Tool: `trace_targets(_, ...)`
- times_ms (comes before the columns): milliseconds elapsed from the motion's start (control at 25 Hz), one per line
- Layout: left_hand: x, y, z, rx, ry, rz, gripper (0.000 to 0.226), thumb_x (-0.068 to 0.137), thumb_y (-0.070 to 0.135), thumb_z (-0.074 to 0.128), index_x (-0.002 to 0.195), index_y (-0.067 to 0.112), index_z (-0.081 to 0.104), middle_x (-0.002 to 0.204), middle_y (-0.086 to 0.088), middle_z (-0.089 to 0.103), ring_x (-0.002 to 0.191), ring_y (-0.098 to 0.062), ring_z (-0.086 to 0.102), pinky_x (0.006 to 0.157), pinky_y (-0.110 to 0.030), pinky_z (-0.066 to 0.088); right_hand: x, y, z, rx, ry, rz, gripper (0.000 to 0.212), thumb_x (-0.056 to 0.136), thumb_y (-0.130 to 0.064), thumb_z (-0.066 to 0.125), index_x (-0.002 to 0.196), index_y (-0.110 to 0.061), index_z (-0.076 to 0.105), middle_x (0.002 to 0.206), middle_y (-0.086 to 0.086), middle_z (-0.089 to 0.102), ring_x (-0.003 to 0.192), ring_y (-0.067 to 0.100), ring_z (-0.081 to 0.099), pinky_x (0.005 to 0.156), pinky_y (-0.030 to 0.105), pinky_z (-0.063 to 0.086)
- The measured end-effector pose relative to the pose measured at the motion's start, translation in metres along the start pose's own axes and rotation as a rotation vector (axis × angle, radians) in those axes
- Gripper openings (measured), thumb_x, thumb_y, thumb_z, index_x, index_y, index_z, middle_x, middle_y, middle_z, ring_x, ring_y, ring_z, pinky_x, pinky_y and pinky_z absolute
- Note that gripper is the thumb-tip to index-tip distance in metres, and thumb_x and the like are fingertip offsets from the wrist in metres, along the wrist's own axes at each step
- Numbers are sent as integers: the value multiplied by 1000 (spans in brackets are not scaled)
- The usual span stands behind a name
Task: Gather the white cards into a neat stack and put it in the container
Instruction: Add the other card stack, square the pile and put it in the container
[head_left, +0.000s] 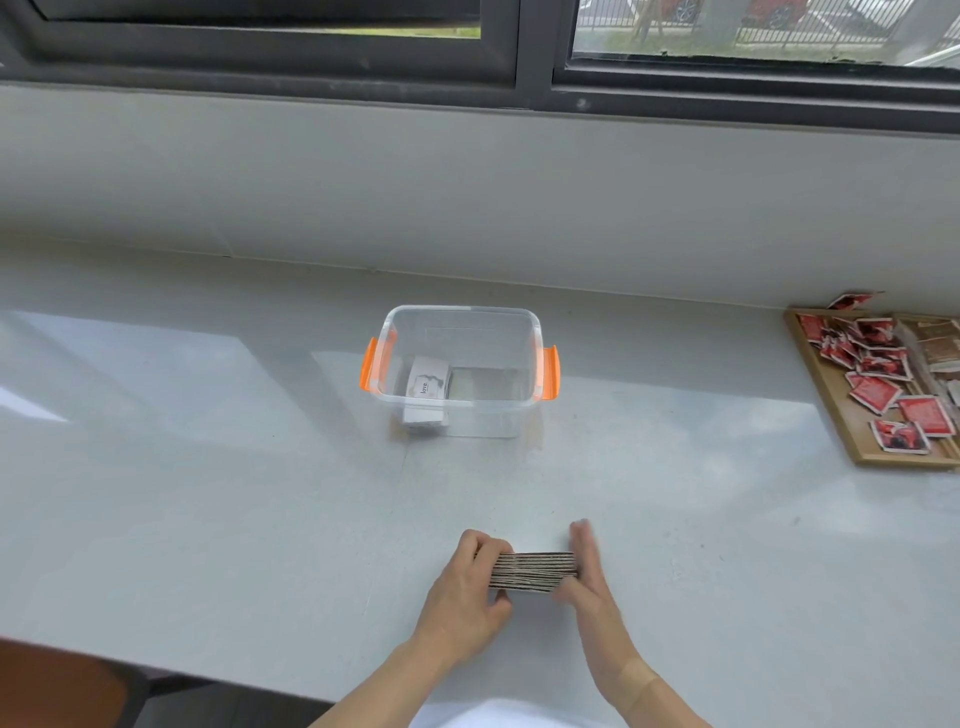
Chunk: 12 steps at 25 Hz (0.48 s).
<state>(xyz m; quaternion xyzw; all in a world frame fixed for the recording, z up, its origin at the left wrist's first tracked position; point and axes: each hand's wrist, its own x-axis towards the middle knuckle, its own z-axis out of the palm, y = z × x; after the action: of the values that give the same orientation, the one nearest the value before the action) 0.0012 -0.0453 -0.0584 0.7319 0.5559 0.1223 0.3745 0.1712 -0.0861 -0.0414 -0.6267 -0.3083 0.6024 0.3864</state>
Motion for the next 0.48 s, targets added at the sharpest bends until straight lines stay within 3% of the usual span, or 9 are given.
trace_targets(80, -1, -2, 0, -4, 2, -7, 41, 73, 18, 56, 112, 28, 51, 112, 12, 40, 87, -12, 56, 72, -33, 53, 1, 3, 2, -50, -84, 22, 90, 71, -12, 49, 149, -37, 13, 152, -20, 23, 136, -1, 24, 101, 23, 28)
trace_targets(160, -1, -3, -1, 1, -5, 5, 41, 73, 17, 56, 111, 29, 51, 112, 12, 40, 88, -12, 56, 73, -35, 53, 3, 5, -2, -155, -106, -14, 94, 70, -9, 53, 149, -38, 11, 151, -20, 24, 139, 2, 23, 101, 21, 33)
trace_targets(280, -1, -4, -2, 3, -14, 12, 42, 74, 16, 56, 113, 30, 51, 112, 13, 41, 89, -10, 56, 74, -35, 53, 7, 8, -8, -656, -87, -234, 95, 71, -16, 67, 147, -42, 15, 148, -29, 20, 135, -8, 22, 100, 17, 35)
trace_targets(360, 0, -6, -2, 10, -25, 21, 41, 75, 16, 57, 114, 29, 51, 113, 12, 41, 90, -11, 56, 74, -36, 52, 10, 7, -5, -935, -26, -394, 80, 71, -29, 71, 140, -41, 33, 140, -26, 31, 125, -2, 36, 88, 18, 44)
trace_targets(480, 1, -7, -6, 39, -33, 44, 40, 77, 18, 58, 115, 28, 52, 114, 10, 45, 94, -13, 56, 77, -36, 52, 20, 3, -3, -1084, 9, -480, 46, 76, -37, 71, 118, -37, 53, 119, -18, 50, 105, 9, 50, 70, 25, 50)
